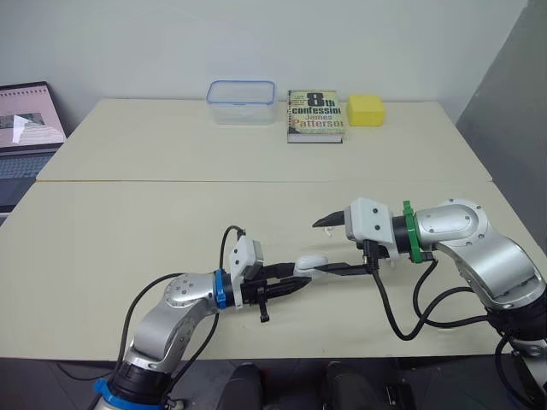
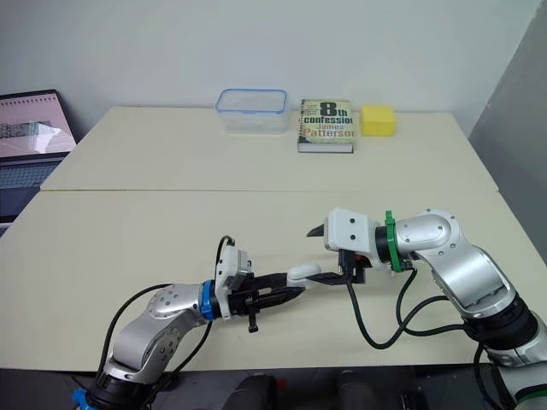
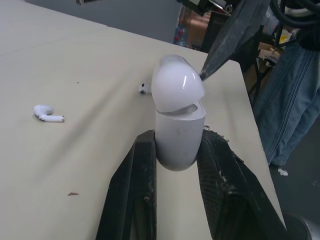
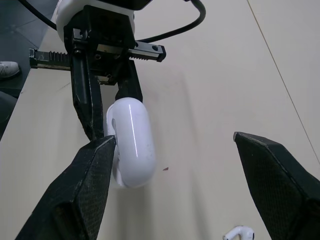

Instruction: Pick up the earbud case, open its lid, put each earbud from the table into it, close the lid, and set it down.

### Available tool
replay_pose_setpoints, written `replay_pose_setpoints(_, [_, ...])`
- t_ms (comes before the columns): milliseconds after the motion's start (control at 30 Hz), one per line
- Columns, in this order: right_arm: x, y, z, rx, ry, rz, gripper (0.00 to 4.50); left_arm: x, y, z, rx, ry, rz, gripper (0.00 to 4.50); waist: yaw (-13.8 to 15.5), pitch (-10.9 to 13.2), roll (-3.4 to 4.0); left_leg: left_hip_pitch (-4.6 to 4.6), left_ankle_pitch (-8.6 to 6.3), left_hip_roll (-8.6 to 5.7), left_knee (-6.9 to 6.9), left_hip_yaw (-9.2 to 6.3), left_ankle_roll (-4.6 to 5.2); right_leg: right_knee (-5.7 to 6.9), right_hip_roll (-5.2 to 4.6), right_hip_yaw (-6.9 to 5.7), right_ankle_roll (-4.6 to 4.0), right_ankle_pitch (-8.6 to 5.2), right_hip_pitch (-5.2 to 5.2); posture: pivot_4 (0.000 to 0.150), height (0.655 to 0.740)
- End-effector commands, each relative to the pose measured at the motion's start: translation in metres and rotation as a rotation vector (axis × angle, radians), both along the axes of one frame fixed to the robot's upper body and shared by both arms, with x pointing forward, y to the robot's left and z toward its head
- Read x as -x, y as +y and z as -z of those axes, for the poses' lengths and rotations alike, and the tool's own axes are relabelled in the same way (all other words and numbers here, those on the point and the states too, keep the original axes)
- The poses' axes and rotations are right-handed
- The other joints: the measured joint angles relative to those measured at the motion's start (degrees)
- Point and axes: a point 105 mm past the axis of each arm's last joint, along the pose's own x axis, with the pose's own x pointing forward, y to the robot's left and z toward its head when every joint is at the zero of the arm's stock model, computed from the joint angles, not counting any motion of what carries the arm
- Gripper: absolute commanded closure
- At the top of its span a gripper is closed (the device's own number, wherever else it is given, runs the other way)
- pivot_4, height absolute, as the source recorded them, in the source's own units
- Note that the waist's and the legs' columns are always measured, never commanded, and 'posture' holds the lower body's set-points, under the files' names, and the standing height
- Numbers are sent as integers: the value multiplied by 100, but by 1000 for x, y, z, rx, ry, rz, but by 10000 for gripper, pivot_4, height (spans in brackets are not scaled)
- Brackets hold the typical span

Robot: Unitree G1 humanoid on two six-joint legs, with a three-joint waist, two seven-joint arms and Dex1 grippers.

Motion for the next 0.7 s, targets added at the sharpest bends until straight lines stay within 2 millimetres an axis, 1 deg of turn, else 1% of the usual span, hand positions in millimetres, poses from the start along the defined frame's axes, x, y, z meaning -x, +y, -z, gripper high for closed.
replay_pose_setpoints(33, [-6,-6,-13,-21,-48,31,5912,9,-8,-12,27,-63,60,37283,0,0,0,0,0,0,0,0,0,0,0,1,0,0,0,1500,7400])
replay_pose_setpoints(167, [-6,-7,-17,-45,-34,38,5912,6,-4,-11,32,-64,32,37283,0,0,0,0,0,0,0,1,0,0,0,1,0,0,0,1500,7400])
replay_pose_setpoints(300, [-8,-15,-21,-63,-37,71,5912,-1,3,-13,44,-81,-27,37283,2,0,0,0,0,1,-1,0,0,0,0,0,0,0,0,1500,7400])
replay_pose_setpoints(400, [-9,-25,-28,-114,-57,114,5912,-15,13,-20,70,-128,-133,37283,8,0,0,-1,0,1,0,0,0,-1,0,0,0,0,0,1500,7400])
replay_pose_setpoints(467, [-11,-36,-32,-163,-97,170,5912,-26,22,-25,88,-170,-221,37283,13,0,0,-1,0,0,0,0,0,-3,-1,0,0,0,1,1500,7400])
replay_pose_setpoints(567, [-8,-56,-33,-232,-123,242,5912,-37,33,-33,124,-215,-334,37283,22,0,-1,-3,0,-1,0,-1,0,-4,-1,0,0,0,1,1500,7400])
replay_pose_setpoints(633, [-5,-75,-28,-245,-112,306,5912,-42,41,-37,145,-234,-401,37283,31,0,-1,-4,0,-2,0,2,0,-4,-2,1,0,0,1,1500,7400])
replay_pose_setpoints(700, [-1,-100,-19,-241,-91,385,5912,-44,48,-38,150,-246,-442,37283,36,-1,-1,-4,0,-4,0,1,0,-6,-3,1,0,0,3,1500,7400])
